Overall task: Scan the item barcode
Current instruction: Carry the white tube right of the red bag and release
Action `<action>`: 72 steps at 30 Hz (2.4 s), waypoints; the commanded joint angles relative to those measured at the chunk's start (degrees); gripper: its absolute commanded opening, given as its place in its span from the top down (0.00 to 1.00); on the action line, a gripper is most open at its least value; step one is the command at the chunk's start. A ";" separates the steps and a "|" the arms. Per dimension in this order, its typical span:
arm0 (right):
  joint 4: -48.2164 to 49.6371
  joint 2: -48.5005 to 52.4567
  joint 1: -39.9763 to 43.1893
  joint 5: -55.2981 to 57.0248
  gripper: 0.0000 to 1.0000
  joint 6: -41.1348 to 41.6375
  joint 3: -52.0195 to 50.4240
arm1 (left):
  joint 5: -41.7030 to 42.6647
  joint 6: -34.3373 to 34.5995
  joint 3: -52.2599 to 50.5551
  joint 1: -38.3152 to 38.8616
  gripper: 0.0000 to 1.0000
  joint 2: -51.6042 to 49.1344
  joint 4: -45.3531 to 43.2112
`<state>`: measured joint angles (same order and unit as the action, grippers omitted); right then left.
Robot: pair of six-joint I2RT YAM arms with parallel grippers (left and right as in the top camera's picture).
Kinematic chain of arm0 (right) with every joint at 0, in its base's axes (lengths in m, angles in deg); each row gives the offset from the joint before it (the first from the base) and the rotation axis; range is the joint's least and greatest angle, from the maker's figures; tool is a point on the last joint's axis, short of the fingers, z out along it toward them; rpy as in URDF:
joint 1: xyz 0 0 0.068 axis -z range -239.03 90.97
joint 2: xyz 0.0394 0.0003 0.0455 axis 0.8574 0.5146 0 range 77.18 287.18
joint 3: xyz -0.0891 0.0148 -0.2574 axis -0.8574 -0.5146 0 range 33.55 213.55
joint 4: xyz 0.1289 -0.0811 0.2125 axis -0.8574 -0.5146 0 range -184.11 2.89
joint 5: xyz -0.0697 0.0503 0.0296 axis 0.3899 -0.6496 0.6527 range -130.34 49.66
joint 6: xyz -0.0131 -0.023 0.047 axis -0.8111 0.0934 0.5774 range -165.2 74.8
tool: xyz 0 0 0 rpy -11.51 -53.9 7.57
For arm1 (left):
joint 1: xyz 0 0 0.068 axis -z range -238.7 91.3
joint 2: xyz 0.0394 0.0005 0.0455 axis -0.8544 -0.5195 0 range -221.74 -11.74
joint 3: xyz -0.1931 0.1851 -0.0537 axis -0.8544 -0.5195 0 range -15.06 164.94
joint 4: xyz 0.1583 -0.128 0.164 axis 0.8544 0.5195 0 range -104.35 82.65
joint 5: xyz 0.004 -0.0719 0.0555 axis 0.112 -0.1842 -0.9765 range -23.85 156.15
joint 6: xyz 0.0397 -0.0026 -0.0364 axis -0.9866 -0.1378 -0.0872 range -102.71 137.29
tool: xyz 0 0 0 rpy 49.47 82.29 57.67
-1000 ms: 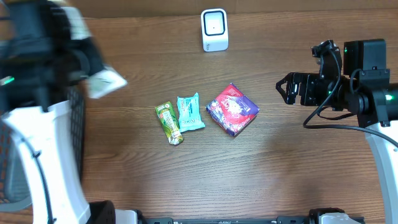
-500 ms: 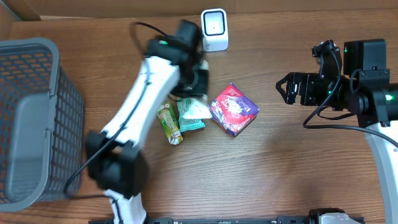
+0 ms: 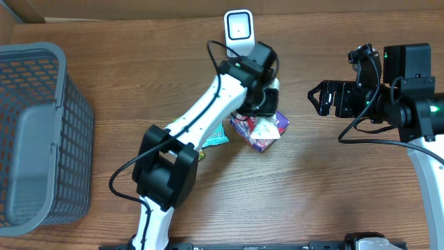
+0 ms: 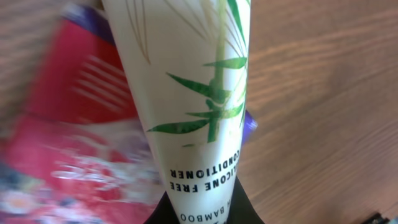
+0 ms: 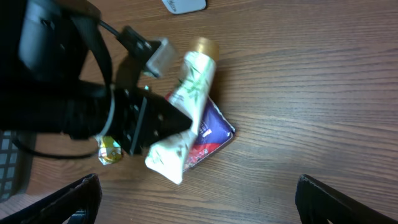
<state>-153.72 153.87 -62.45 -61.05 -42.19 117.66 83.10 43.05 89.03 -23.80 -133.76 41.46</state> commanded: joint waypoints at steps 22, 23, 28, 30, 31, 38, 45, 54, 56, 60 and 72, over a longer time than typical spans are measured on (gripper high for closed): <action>0.24 -0.04 -0.15 0.07 0.00 0.15 1.40 | 4.52 5.70 0.11 3.45 0.96 0.68 -2.05; 0.09 -0.04 -0.15 0.07 0.00 0.15 1.40 | 4.48 6.19 0.02 3.78 0.96 0.55 -2.43; 0.07 -0.04 -0.15 0.07 0.00 0.15 1.40 | 3.91 6.71 -0.87 4.90 0.96 -0.48 -4.11; 0.09 -0.04 -0.15 0.07 0.00 0.15 1.40 | 3.91 7.13 -0.87 4.96 0.96 -1.38 -4.57; 0.09 -0.04 -0.15 0.07 0.00 0.15 1.40 | 3.89 7.32 -0.87 4.96 0.96 -1.97 -4.74; -0.17 -0.04 -0.15 0.07 0.00 0.15 1.40 | 4.07 7.85 -0.87 4.92 0.96 -6.08 -4.44; -0.02 -0.04 -0.15 0.07 0.00 0.15 1.40 | 1.42 5.49 -0.83 3.72 0.96 -5.57 0.94; 0.48 -0.04 -0.15 0.04 0.00 0.17 1.40 | 4.92 1.07 0.66 1.16 0.18 -5.38 2.84; 0.44 -0.04 -0.15 0.04 0.00 0.17 1.40 | 4.20 -0.26 2.25 0.66 0.12 -5.11 3.96; 0.39 -0.04 -0.15 0.07 0.00 0.17 1.40 | 0.39 -3.39 9.16 -1.16 0.13 -3.72 9.60; 0.50 2.73 -0.15 -3.32 0.00 0.22 -3.58 | -11.28 -7.78 34.60 -5.92 0.14 10.03 23.30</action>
<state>-153.52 155.11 -62.45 -61.64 -42.21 116.40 77.24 37.35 119.19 -28.48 -130.70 63.71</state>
